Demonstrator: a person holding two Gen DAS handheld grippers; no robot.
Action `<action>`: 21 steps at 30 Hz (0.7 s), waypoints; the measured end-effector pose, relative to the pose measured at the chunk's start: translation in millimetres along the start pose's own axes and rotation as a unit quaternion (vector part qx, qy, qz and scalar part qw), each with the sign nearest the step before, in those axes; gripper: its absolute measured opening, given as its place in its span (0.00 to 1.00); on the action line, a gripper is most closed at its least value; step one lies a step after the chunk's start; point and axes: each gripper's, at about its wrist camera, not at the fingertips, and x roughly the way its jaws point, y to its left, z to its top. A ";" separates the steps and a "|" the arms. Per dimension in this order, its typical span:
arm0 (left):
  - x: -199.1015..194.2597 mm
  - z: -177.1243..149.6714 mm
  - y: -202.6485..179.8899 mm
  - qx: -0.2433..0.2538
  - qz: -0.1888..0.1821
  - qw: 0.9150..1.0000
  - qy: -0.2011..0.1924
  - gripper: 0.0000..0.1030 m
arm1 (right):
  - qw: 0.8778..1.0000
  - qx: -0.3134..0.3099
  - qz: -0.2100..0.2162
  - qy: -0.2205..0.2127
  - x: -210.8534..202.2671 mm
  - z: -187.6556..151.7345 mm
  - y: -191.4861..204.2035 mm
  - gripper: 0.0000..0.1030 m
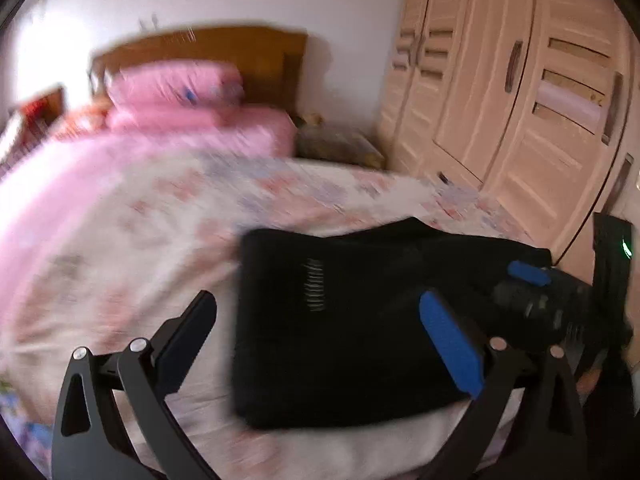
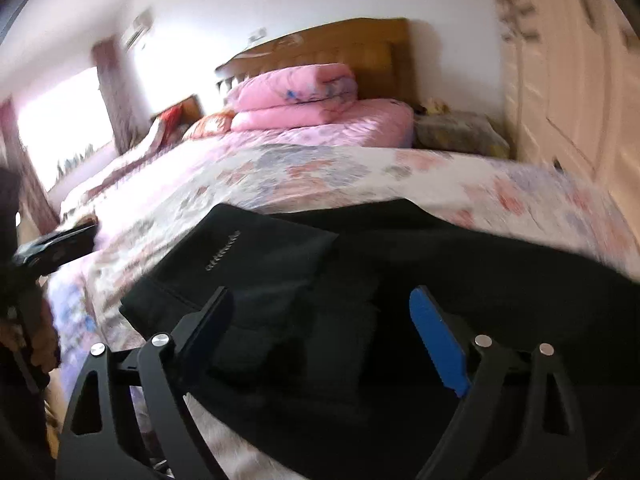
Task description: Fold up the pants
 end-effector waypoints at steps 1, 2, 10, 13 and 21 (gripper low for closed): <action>19.1 1.2 -2.0 -0.002 0.000 1.000 0.020 0.99 | 1.000 -0.019 -0.004 0.010 6.5 -1.4 9.1 0.85; 47.4 -1.3 -4.8 0.000 0.023 0.998 0.052 0.99 | 0.999 -0.040 -0.012 0.027 15.6 -6.2 17.5 0.85; 104.4 -22.8 -10.1 0.039 0.101 0.984 0.143 0.99 | 0.994 0.000 0.030 0.107 46.0 -43.5 -11.0 0.89; 82.9 6.7 -24.1 0.023 0.093 0.988 0.120 0.99 | 0.998 0.006 -0.004 0.055 5.9 -39.7 -22.3 0.89; 136.4 24.2 -91.7 0.067 0.034 0.989 0.124 0.99 | 0.956 0.279 -0.075 -0.056 -119.7 -114.2 -157.5 0.91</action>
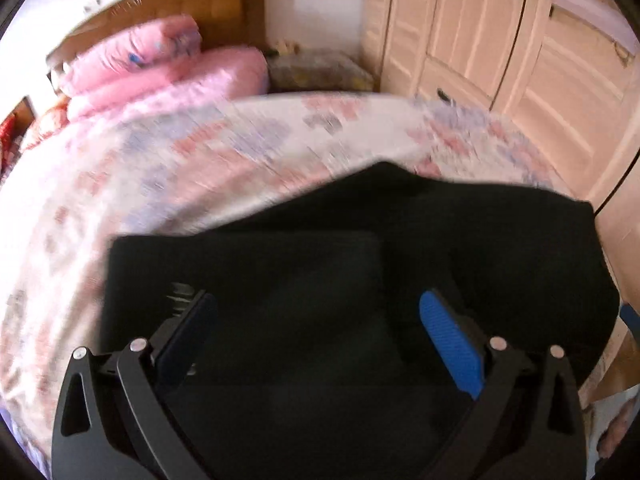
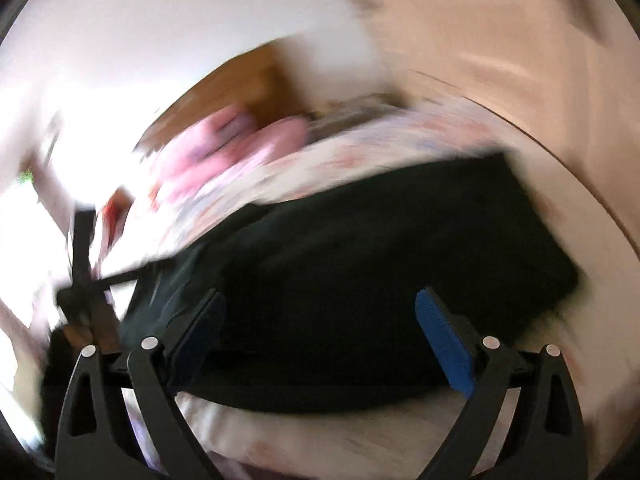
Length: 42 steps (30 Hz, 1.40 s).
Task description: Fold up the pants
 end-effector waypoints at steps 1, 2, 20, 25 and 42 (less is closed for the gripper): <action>5.1 -2.9 -4.5 -0.001 -0.006 1.000 0.003 0.99 | 0.999 0.041 0.000 0.000 -8.2 -1.9 -24.8 0.91; 16.4 -6.9 -9.4 0.003 -0.002 1.000 0.010 0.99 | 0.998 0.065 0.002 0.002 -12.5 -1.7 -41.6 0.91; 37.0 -19.5 -8.3 0.008 -0.010 1.000 -0.002 0.99 | 0.991 0.045 0.005 0.128 46.4 12.7 -71.1 0.96; 37.3 -19.7 -8.2 0.008 -0.010 1.000 -0.002 0.99 | 0.993 0.081 0.012 0.083 47.7 14.6 -71.6 0.92; -10.8 -15.6 -64.7 0.096 0.007 0.995 -0.036 0.99 | 0.988 0.132 0.034 -0.075 7.4 -2.1 -83.8 0.28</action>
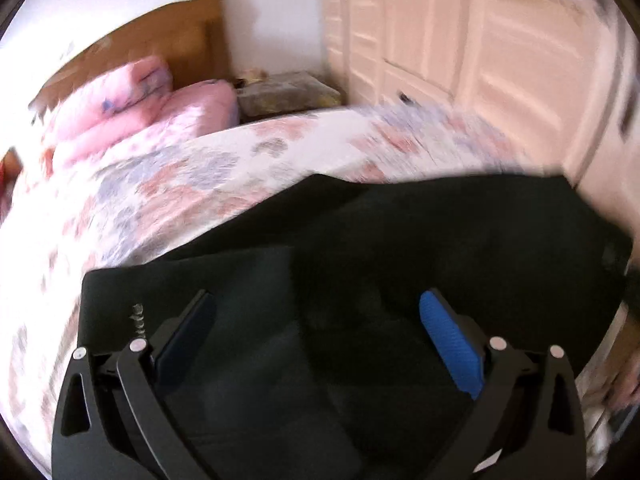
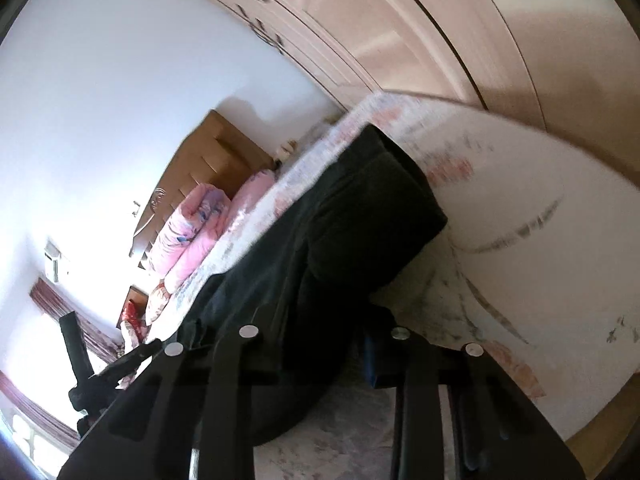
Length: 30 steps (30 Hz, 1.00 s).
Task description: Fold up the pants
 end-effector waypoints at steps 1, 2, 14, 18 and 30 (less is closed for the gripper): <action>10.4 -2.8 -7.7 0.016 -0.003 1.000 0.019 0.99 | 1.000 -0.004 0.000 -0.004 -1.1 0.2 2.8 0.28; 32.9 -10.7 -15.5 0.032 0.013 0.998 0.055 0.99 | 1.000 -0.005 0.001 -0.006 -1.6 2.5 4.4 0.28; -38.2 -16.5 85.3 -0.114 -0.028 0.991 -0.060 0.99 | 0.983 -0.177 0.018 -0.049 -13.8 13.9 116.4 0.26; -65.4 -34.4 156.6 -0.201 0.015 0.976 -0.081 0.99 | 0.944 -0.322 0.054 -0.037 10.2 -16.0 219.8 0.26; -92.0 -136.8 268.5 -0.350 0.004 0.935 -0.058 0.99 | 0.691 -0.721 0.000 0.056 110.1 -286.0 317.0 0.38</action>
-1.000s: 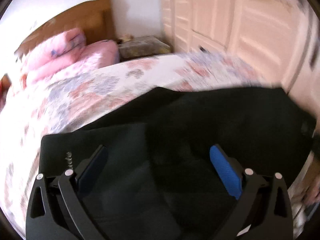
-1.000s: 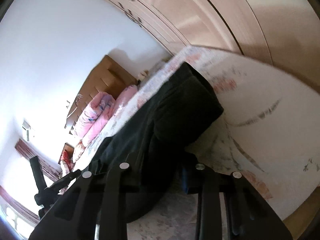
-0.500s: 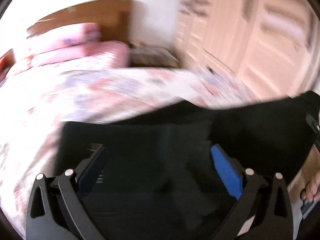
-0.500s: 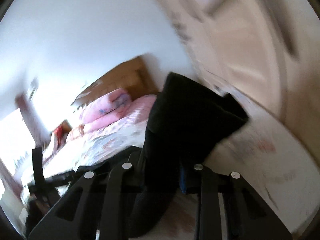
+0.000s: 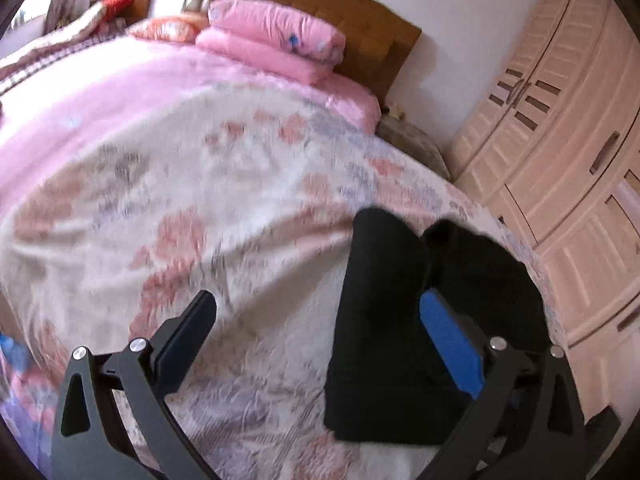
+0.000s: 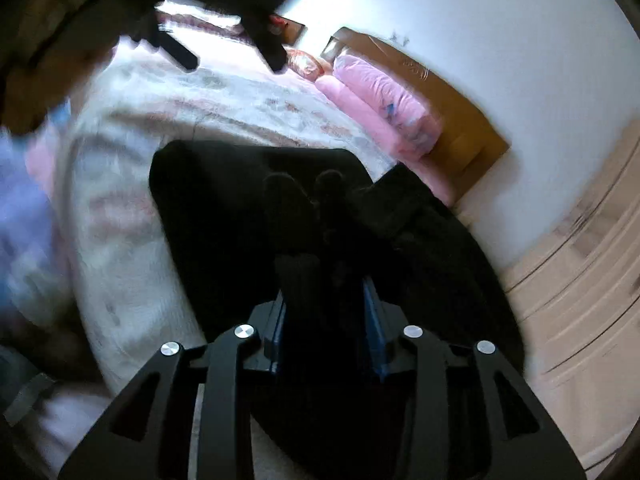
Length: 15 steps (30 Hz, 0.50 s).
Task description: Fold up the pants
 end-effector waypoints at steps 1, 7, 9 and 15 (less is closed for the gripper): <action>1.2 -3.4 1.6 -0.001 -0.006 1.000 0.006 0.99 | 1.000 0.011 0.004 0.001 -2.5 -0.2 -3.0 0.40; 22.1 -11.8 -27.8 -0.001 -0.132 0.990 0.058 0.99 | 0.980 0.147 0.126 -0.032 -30.2 -19.9 -66.4 0.96; 27.8 -14.1 -46.2 0.010 -0.157 0.985 0.071 0.99 | 0.971 0.190 0.131 -0.058 -50.5 -29.2 -85.8 0.96; 74.5 -25.2 -98.5 0.066 -0.117 0.979 0.156 0.99 | 0.924 0.354 0.128 -0.069 -61.8 -85.0 -151.1 0.96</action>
